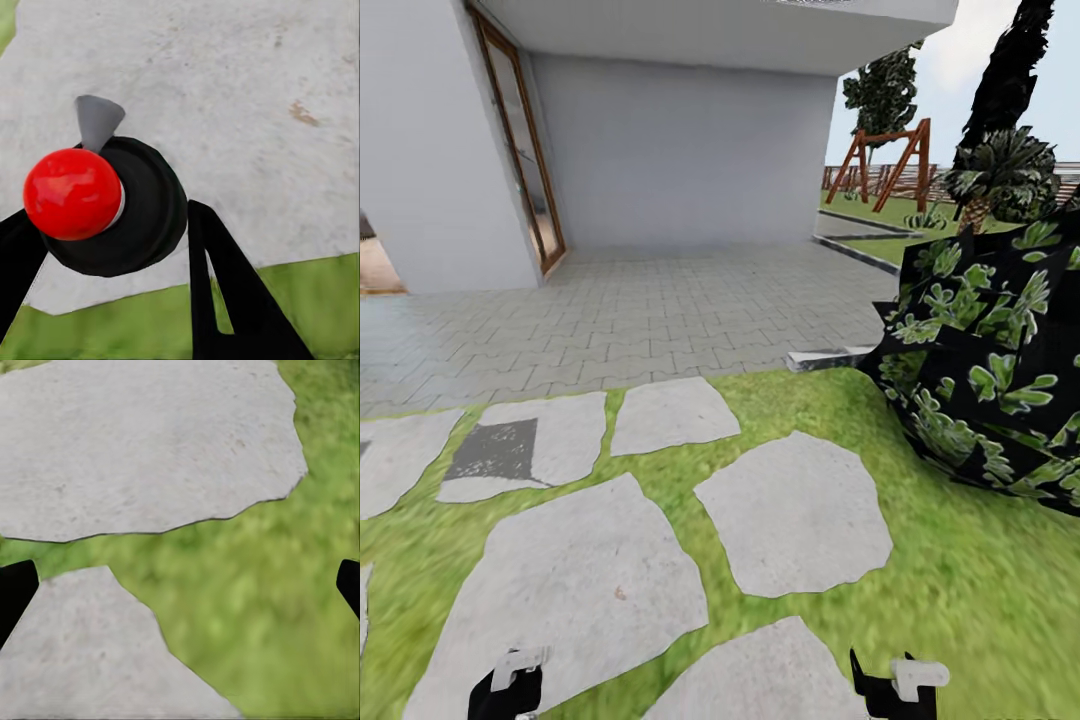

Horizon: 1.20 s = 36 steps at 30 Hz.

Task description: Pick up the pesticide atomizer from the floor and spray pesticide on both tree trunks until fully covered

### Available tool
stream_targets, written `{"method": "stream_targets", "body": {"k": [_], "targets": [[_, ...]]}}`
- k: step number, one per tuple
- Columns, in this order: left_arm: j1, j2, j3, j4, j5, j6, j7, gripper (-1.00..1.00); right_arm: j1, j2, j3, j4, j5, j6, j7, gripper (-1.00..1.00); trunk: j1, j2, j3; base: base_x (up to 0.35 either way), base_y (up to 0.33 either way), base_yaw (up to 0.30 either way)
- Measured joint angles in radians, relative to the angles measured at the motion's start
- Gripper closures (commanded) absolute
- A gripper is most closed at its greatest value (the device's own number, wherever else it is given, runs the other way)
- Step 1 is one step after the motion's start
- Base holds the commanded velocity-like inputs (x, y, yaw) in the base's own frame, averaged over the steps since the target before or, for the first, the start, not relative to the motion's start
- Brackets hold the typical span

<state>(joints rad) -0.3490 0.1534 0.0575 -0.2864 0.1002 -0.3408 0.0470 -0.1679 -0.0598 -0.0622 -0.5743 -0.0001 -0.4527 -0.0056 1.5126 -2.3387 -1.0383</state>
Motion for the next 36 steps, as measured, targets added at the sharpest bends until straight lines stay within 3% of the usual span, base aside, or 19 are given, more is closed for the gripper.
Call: {"method": "stream_targets", "body": {"k": [36], "targets": [[0.000,0.000,0.001,0.000,0.000,0.000,0.001,1.00,0.000,0.000,0.000,0.001,0.000,0.000,0.000,-1.00,0.000,0.000,0.030,-0.238,0.231,0.243]]}}
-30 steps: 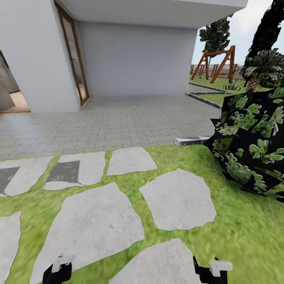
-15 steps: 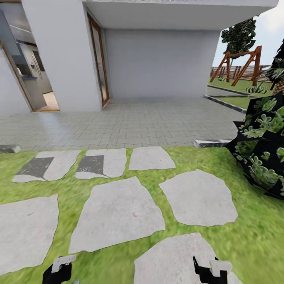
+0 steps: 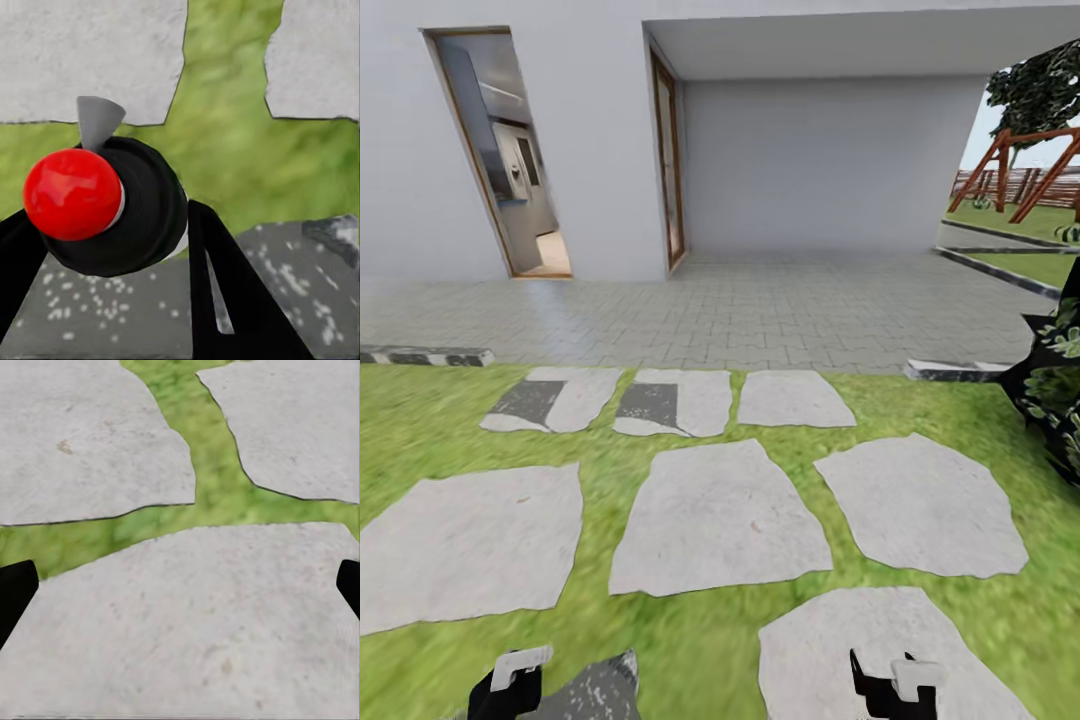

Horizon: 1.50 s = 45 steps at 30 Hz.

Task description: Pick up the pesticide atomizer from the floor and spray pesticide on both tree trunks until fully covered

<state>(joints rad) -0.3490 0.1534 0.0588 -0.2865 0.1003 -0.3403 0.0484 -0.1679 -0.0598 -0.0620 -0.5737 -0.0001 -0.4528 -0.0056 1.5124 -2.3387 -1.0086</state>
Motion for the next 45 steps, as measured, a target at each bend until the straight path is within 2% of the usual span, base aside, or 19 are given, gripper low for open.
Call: {"method": "stream_targets", "body": {"k": [45], "targets": [[0.000,0.000,0.000,0.000,0.000,0.000,0.000,1.00,0.000,0.000,0.000,-0.001,0.000,0.000,0.000,-1.00,0.000,0.000,0.034,-0.228,0.236,0.248]]}}
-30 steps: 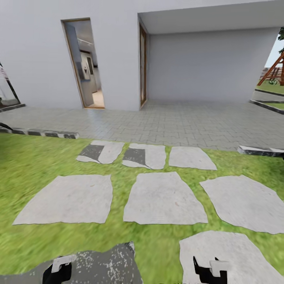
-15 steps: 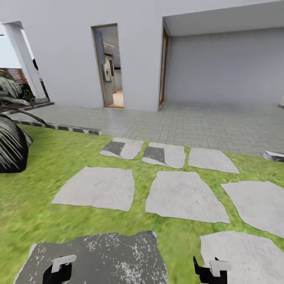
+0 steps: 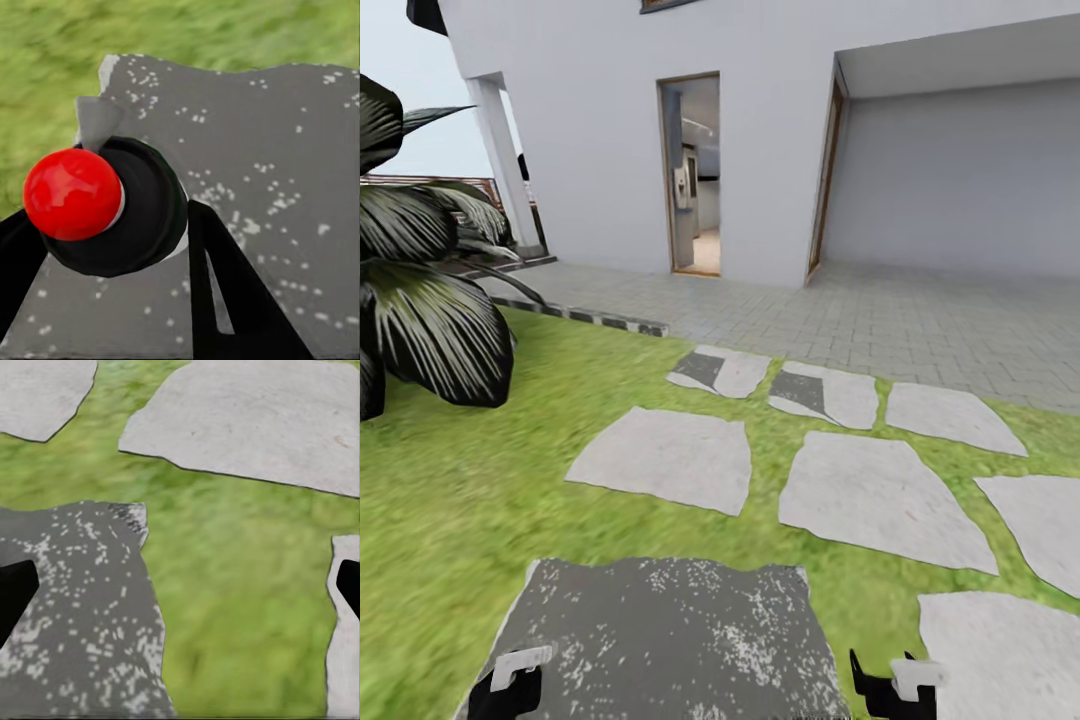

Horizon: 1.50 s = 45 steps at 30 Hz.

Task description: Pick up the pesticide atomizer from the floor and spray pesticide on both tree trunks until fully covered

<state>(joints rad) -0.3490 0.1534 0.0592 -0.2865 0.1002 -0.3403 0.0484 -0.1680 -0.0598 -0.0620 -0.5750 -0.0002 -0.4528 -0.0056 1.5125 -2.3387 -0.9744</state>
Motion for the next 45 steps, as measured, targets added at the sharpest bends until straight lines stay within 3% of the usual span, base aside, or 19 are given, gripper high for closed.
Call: {"method": "stream_targets", "body": {"k": [45], "targets": [[0.000,-0.002,0.000,0.000,0.000,0.002,0.000,1.00,0.000,0.000,0.000,0.000,0.000,0.000,0.000,-1.00,0.000,0.000,0.034,-0.022,0.020,0.248]]}}
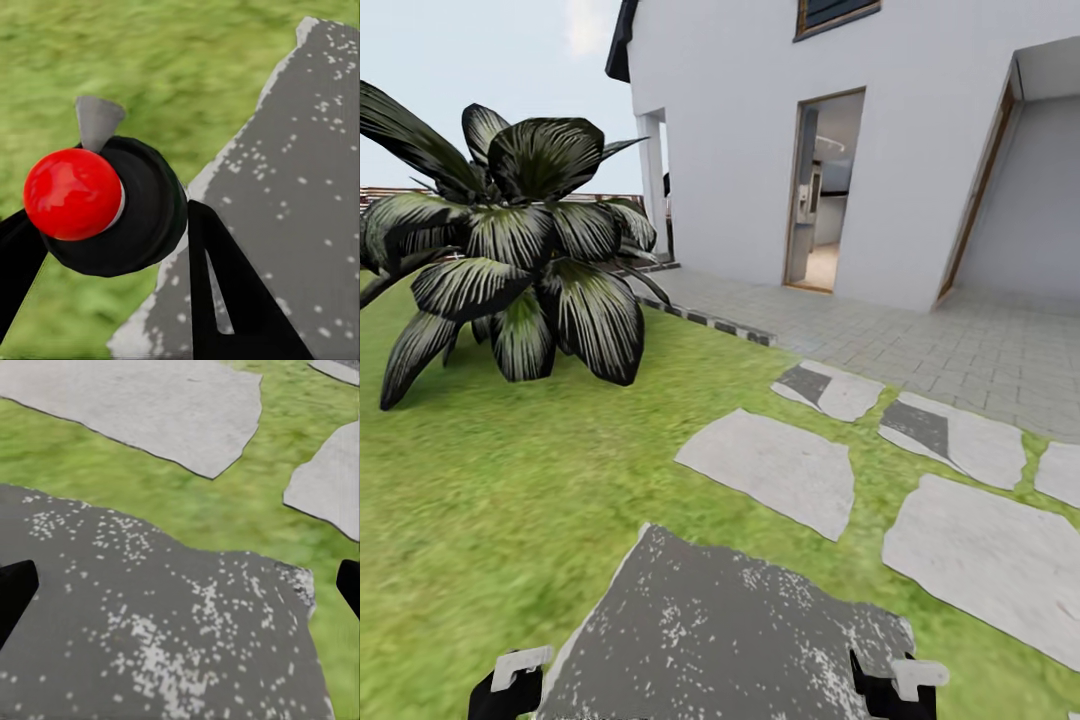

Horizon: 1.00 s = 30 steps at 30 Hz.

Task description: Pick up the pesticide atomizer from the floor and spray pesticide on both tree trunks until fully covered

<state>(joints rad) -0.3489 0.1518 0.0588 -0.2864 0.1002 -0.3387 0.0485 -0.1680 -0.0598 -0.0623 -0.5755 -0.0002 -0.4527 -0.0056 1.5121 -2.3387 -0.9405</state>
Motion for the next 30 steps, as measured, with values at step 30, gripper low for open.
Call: {"method": "stream_targets", "body": {"k": [30], "targets": [[0.000,0.000,0.000,0.000,0.000,0.000,0.014,1.00,0.000,0.000,0.000,0.000,0.000,0.000,0.000,-1.00,0.000,0.000,0.023,0.027,0.021,0.248]]}}
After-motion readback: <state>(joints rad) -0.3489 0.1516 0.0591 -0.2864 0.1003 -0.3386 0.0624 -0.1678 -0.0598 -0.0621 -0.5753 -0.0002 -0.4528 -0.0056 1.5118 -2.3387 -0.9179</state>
